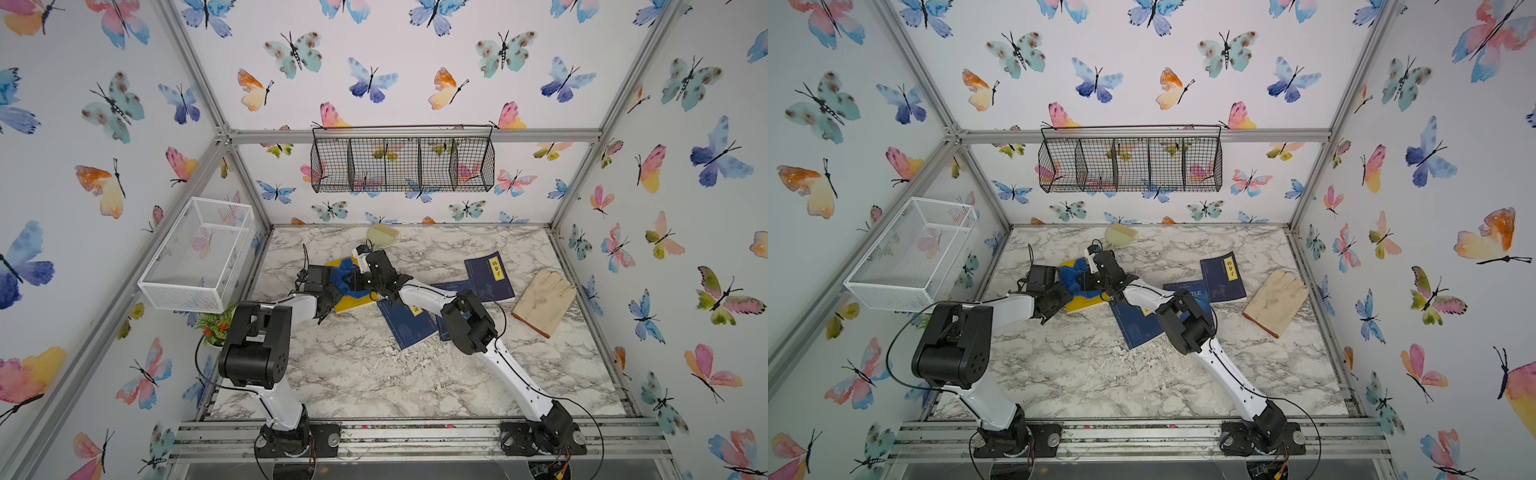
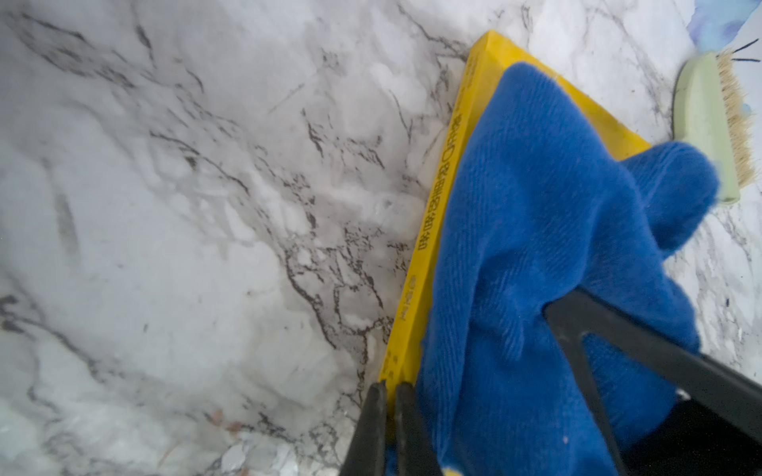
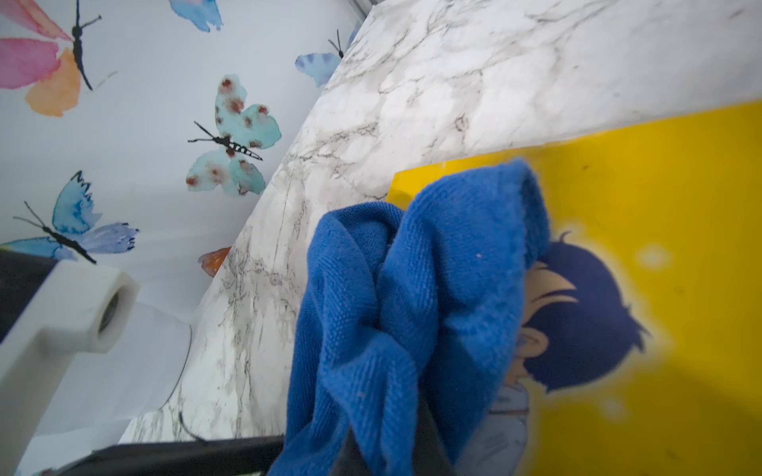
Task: Wipe the cover of the book
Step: Wipe the dirt from the cover of the book.
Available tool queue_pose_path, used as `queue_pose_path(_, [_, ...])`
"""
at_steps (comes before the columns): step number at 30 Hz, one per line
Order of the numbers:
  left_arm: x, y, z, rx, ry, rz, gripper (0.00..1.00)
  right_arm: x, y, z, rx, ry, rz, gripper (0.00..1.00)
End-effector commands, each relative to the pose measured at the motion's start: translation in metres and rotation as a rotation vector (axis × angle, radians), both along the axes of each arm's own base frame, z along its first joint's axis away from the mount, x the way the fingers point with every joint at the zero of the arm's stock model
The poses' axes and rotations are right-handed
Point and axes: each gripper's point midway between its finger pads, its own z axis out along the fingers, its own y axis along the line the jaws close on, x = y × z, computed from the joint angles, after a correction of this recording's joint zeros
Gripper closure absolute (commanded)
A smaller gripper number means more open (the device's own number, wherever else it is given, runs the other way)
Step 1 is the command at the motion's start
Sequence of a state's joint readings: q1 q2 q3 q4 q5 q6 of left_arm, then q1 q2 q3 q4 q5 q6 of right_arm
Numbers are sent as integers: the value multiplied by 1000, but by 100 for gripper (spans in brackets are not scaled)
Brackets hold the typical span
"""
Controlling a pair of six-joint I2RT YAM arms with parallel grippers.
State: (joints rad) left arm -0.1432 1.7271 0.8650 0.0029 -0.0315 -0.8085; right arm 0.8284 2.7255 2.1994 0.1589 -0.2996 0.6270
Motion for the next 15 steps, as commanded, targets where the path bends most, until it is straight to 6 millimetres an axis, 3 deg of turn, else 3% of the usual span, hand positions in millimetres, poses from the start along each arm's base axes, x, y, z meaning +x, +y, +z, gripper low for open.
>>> queue_pose_path(1, [-58, -3, -45, -6, 243, -38, 92, 28, -48, -75, -139, 115, -165, 96])
queue_pose_path(7, [-57, -3, -46, 0, 246, -41, 92, 50, -51, -59, -110, 87, -177, 95])
queue_pose_path(12, [-56, -1, -47, 5, 247, -37, 92, 44, -42, -62, -106, 95, -108, 95])
queue_pose_path(15, [-56, -2, -46, 5, 244, -36, 92, 26, -47, -76, -131, 138, -72, 98])
